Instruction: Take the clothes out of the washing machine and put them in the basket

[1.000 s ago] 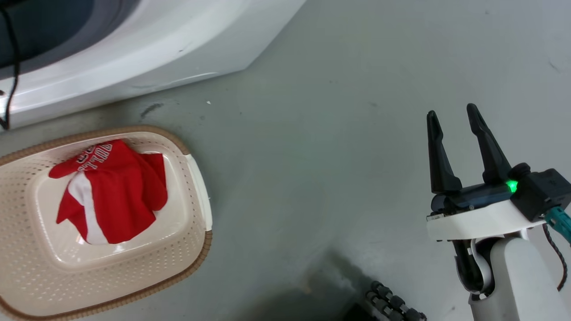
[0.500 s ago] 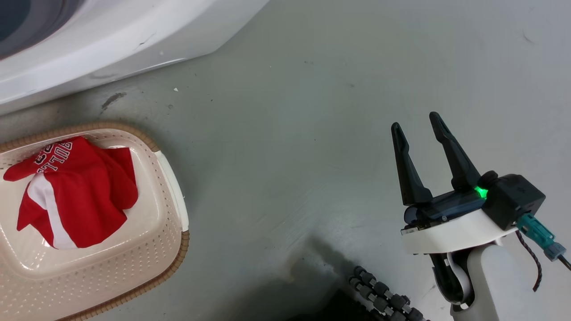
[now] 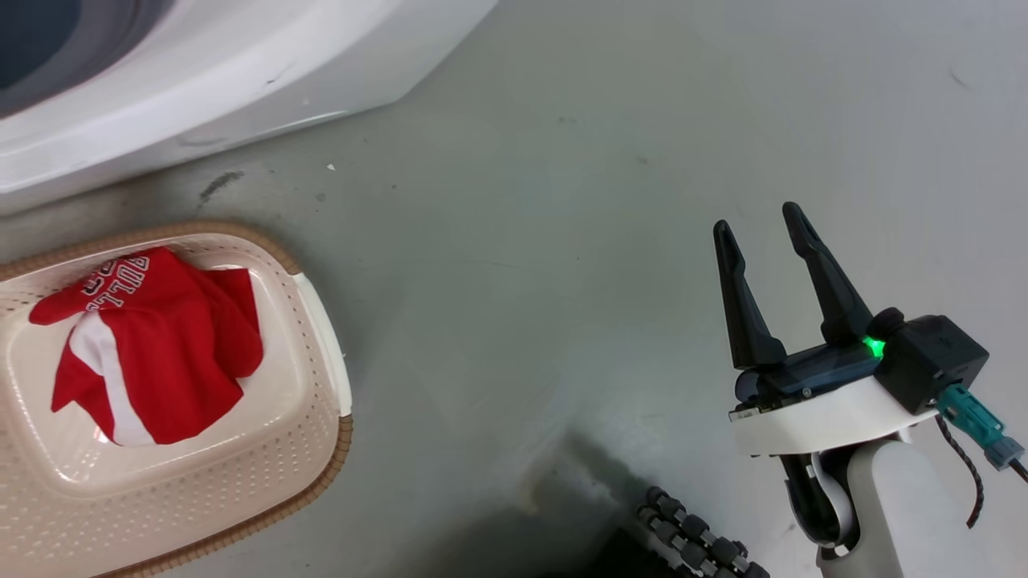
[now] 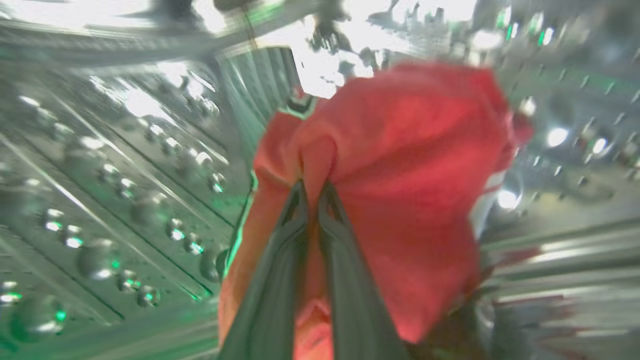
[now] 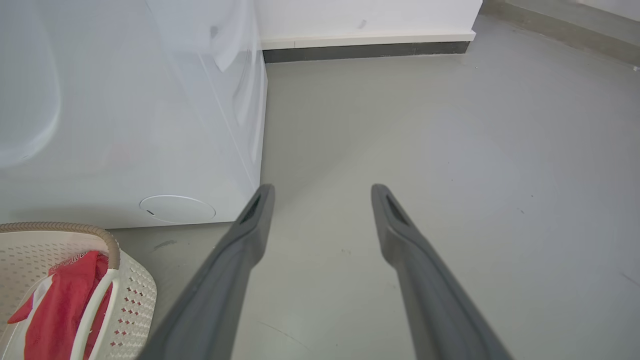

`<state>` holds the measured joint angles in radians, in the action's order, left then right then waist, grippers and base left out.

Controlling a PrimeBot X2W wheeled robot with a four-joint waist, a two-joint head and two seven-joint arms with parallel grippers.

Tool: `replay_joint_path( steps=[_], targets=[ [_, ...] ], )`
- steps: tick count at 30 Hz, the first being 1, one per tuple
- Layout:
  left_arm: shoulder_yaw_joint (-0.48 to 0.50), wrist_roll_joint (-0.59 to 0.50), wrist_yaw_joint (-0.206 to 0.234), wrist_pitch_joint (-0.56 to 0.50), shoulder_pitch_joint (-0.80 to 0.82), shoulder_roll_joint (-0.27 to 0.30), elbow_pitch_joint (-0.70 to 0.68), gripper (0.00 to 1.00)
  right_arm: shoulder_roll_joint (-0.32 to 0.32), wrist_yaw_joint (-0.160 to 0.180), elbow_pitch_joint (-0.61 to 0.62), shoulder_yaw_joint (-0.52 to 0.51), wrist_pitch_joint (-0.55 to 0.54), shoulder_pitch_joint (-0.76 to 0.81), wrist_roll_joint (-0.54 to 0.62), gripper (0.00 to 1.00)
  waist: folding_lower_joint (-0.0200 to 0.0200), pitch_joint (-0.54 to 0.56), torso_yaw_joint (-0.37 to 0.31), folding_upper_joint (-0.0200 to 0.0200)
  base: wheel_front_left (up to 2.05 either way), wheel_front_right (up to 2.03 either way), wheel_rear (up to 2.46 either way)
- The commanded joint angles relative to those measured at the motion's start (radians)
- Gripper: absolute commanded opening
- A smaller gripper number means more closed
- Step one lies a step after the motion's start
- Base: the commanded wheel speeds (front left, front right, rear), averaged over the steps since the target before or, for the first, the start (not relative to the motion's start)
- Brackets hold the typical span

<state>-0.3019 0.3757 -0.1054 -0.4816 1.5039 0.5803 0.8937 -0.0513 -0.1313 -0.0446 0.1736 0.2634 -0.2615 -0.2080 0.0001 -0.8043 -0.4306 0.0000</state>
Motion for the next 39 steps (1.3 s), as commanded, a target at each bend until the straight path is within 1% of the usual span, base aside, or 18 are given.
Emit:
replay_joint_path(
  steps=[1, 3, 4, 5, 10, 14, 20, 25, 32, 36, 39],
  targets=[
    [0.002, 0.001, -0.003, 0.060, 0.014, -0.007, 0.003, 0.00, 0.002, 0.001, -0.003, -0.008, 0.002, 0.002, 0.012, 1.00, -0.0001, 0.020, 0.015, 0.0000, 0.00, 0.00, 0.00],
    [-0.007, -0.010, -0.006, 0.112, 0.014, -0.002, 0.009, 0.00, 0.002, 0.001, -0.003, -0.015, 0.002, -0.004, 0.021, 1.00, -0.0001, 0.032, 0.026, 0.0000, 0.00, 0.00, 0.00],
    [-0.007, -0.010, -0.006, 0.112, 0.014, -0.002, 0.009, 0.00, 0.002, 0.001, -0.003, -0.015, 0.002, -0.004, 0.021, 1.00, -0.0001, 0.032, 0.026, 0.0000, 0.00, 0.00, 0.00],
    [-0.008, -0.010, -0.005, 0.137, 0.011, -0.002, 0.014, 0.00, 0.002, 0.001, -0.004, -0.018, 0.002, -0.006, 0.027, 1.00, -0.0001, 0.040, 0.032, 0.0000, 0.00, 0.00, 0.00],
    [-0.012, 0.008, -0.015, 0.281, -0.018, -0.025, 0.033, 0.00, 0.002, 0.001, -0.012, -0.036, 0.002, -0.005, 0.053, 1.00, -0.0001, 0.088, 0.072, 0.0000, 0.00, 0.00, 0.00],
    [-0.003, 0.038, -0.019, 0.385, -0.067, -0.049, 0.062, 0.00, 0.001, 0.001, -0.026, -0.055, 0.002, 0.011, 0.080, 1.00, -0.0001, 0.151, 0.103, 0.0000, 0.00, 0.00, 0.00],
    [-0.033, 0.071, -0.023, 0.502, -0.177, -0.062, 0.071, 0.00, 0.002, 0.001, -0.043, -0.093, 0.002, 0.031, 0.119, 1.00, -0.0001, 0.253, 0.138, 0.0000, 0.00, 0.00, 0.00],
    [-0.071, 0.117, -0.024, 0.570, -0.286, -0.078, 0.042, 0.00, 0.002, 0.001, -0.056, -0.112, 0.002, 0.053, 0.150, 1.00, -0.0001, 0.331, 0.176, 0.0000, 0.00, 0.00, 0.00],
    [-0.114, 0.177, -0.024, 0.654, -0.449, -0.079, -0.021, 0.00, 0.002, 0.001, -0.076, -0.111, 0.002, 0.082, 0.168, 1.00, -0.0001, 0.437, 0.218, 0.0000, 0.00, 0.00, 0.00],
    [-0.114, 0.202, -0.024, 0.691, -0.541, -0.089, -0.060, 0.00, 0.002, 0.001, -0.086, -0.113, 0.002, 0.099, 0.174, 1.00, -0.0001, 0.490, 0.238, 0.0000, 0.00, 0.00, 0.00],
    [-0.103, 0.213, -0.009, 0.713, -0.603, -0.094, -0.109, 0.00, 0.002, 0.001, -0.093, -0.117, 0.002, 0.111, 0.179, 1.00, -0.0001, 0.523, 0.252, 0.0000, 0.00, 0.00, 0.00]
  ],
)
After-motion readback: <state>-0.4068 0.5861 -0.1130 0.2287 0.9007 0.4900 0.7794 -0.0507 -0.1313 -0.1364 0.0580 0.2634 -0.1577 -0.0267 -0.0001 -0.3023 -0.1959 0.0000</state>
